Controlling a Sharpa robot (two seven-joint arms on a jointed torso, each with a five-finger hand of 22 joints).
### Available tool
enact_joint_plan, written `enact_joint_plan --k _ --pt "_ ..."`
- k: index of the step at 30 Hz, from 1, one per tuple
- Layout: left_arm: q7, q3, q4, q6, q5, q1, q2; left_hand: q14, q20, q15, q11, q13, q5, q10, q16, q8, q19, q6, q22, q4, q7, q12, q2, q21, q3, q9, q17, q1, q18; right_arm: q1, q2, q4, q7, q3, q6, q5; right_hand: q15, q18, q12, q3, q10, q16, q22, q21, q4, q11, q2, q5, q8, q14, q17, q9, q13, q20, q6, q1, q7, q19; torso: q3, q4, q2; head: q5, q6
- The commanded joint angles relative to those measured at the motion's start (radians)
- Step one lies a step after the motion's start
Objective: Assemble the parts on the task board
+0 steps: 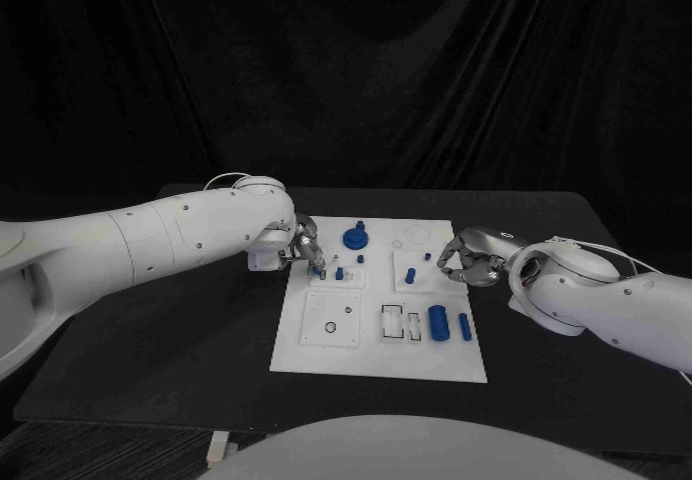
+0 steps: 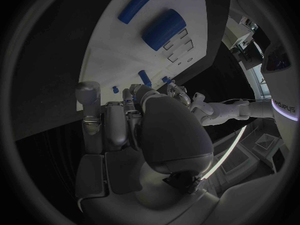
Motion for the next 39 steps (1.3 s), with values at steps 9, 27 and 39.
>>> enact_joint_plan --k 9,27,39 --pt "-0.007 0.001 -0.003 0.028 -0.004 -0.003 0.011 0.093 -0.001 -0.005 -0.003 0.184 -0.003 0.017 0.004 -0.007 0.01 0.026 0.15 -0.093 -0.025 0.006 0.015 0.006 0.084 -0.006 0.247 0.014 0.002 -0.002 -0.002 0.003 -0.014 0.001 0.0 -0.002 0.006 0.013 -0.005 0.005 0.014 -0.004 0.076 -0.006 -0.001 0.002 -0.002 0.003 0.006 0.033 -0.001 0.002 0.147 0.0 0.008 -0.009 -0.001 -0.01 0.0002 0.0001 0.0 -0.001 0.0" --pt "-0.025 0.001 -0.017 0.055 -0.004 -0.009 0.019 0.09 -0.002 -0.006 -0.004 0.182 -0.002 0.014 0.002 -0.011 0.007 0.034 0.148 -0.099 -0.026 0.004 0.013 0.003 0.086 -0.012 0.244 0.014 0.003 -0.002 -0.001 0.002 -0.014 0.001 -0.002 -0.002 0.006 0.013 -0.005 0.005 0.014 -0.004 0.076 -0.006 -0.001 0.002 -0.002 0.003 0.006 0.033 -0.001 0.002 0.147 0.0 0.008 -0.009 -0.001 -0.01 -0.0005 -0.0012 0.001 0.001 0.0" --pt "-0.02 0.001 -0.025 0.048 -0.004 -0.021 0.028 0.089 -0.002 -0.006 -0.004 0.181 -0.002 0.014 0.002 -0.013 0.007 0.034 0.148 -0.099 -0.026 0.004 0.013 0.003 0.086 -0.014 0.244 0.013 0.003 -0.002 0.002 -0.001 -0.013 0.001 -0.005 -0.002 0.006 0.013 -0.005 0.005 0.014 -0.004 0.076 -0.006 -0.001 0.002 -0.002 0.003 0.006 0.033 -0.001 0.002 0.147 0.0 0.008 -0.009 -0.001 -0.01 -0.0006 -0.0019 -0.001 -0.001 0.0"
